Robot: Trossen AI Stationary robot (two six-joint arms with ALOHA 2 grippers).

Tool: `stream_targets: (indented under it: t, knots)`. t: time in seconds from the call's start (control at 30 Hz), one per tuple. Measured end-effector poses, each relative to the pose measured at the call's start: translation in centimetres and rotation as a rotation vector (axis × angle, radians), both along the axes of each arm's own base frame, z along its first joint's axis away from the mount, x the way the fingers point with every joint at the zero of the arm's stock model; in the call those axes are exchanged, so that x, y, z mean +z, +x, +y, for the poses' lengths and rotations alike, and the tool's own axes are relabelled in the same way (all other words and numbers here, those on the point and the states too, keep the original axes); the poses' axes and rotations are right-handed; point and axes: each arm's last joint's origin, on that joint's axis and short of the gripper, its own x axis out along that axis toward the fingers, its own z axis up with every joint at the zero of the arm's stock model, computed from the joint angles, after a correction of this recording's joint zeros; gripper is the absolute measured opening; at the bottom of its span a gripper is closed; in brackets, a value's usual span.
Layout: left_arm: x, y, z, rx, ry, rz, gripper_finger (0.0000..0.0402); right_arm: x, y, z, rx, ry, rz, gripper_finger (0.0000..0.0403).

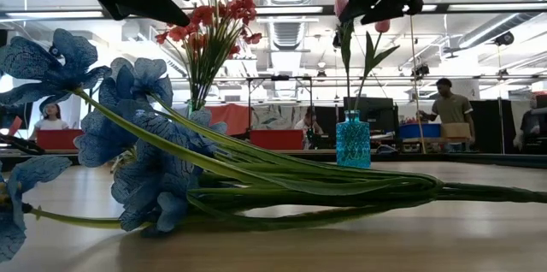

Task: Sort flowers into vase by color
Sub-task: Put the right blue flowers into the green vase

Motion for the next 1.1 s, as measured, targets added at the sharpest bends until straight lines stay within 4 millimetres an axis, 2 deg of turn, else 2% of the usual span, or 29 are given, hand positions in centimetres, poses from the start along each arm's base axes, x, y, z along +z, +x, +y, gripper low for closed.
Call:
stream_targets:
  t: [0.27,0.57,0.7,0.87,1.1]
  knots:
    - [-0.6,-0.5,0.3,0.098,-0.088,0.029,0.0237,0.1,-1.6,2.0,0.031,0.126,-0.022,0.0339]
    - [-2.1,-2.6,1.6,0.340,-0.176,0.181,0.0237,-0.5,-2.8,3.3,0.057,0.292,-0.054,0.0334]
    - [-2.4,-3.4,2.0,0.407,-0.187,0.230,0.0237,-1.0,-3.5,3.7,0.110,0.499,-0.055,0.0333]
    - [-2.4,-3.5,2.0,0.407,-0.174,0.243,0.0237,-1.9,-3.9,4.5,0.214,0.821,-0.012,0.0329]
    - [-2.4,-3.5,2.0,0.390,-0.159,0.252,0.0237,-2.9,-3.6,7.7,0.293,1.111,0.069,0.0329]
